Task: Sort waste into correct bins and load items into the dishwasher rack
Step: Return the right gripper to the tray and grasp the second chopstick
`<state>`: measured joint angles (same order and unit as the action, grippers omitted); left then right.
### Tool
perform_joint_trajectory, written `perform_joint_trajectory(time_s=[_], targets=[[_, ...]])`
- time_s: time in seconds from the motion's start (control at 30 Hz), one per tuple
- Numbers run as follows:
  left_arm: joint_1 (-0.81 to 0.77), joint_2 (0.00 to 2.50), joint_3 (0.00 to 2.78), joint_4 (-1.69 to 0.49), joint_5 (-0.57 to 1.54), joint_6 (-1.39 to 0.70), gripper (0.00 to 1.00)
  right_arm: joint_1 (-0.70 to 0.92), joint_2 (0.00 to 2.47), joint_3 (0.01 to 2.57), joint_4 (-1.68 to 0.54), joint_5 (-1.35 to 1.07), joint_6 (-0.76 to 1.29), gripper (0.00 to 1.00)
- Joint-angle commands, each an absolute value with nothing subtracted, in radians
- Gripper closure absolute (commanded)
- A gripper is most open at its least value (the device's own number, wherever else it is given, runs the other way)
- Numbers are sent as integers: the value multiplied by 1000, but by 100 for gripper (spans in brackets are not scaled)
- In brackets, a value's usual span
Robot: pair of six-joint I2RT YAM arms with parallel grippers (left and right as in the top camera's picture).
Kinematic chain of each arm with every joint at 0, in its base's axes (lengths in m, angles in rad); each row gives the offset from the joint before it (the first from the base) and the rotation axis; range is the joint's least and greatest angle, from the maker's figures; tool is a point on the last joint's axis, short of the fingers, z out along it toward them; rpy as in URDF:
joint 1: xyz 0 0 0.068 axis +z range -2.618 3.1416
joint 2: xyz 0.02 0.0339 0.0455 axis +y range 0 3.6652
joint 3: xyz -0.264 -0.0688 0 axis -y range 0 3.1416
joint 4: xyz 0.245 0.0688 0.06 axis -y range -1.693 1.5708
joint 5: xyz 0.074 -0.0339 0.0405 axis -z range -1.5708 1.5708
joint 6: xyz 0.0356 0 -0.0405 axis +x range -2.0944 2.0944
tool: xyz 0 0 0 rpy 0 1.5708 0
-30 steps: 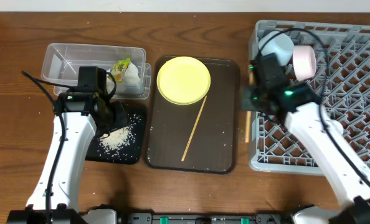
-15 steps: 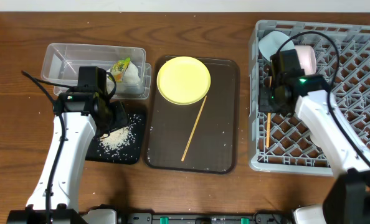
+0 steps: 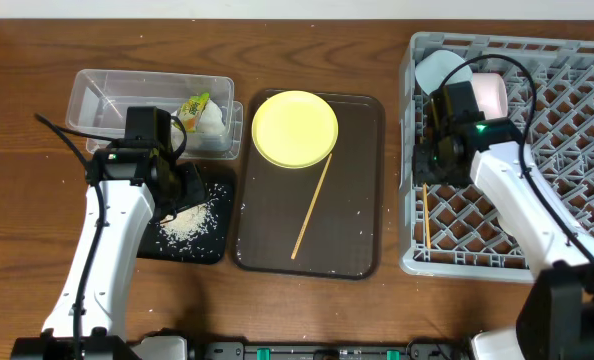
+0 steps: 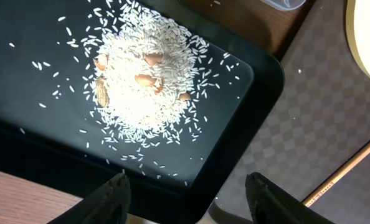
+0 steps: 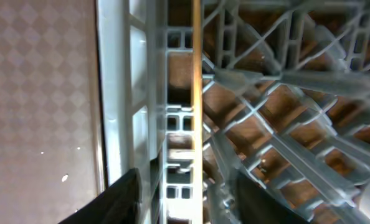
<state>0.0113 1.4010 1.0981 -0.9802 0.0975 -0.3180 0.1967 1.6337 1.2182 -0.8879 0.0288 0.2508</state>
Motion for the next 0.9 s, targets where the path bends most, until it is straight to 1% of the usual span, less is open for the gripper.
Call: perform_joint_trajectory(time_s=[0.0, 0.13, 0.2, 0.53, 0.87], targets=[[15, 1398, 1098, -982, 85, -324, 37, 198, 1578, 1246, -853, -100, 227, 51], [15, 1398, 1098, -982, 85, -324, 38, 225, 1541, 1246, -756, -264, 226, 51], [15, 1398, 1098, -982, 85, -324, 37, 257, 1541, 1246, -711, -296, 227, 49], [15, 1398, 1098, -982, 85, -324, 37, 471, 1599, 1246, -635, -205, 240, 46], [15, 1398, 1098, -983, 86, -324, 37, 640, 1796, 1246, -574, -140, 424, 46]])
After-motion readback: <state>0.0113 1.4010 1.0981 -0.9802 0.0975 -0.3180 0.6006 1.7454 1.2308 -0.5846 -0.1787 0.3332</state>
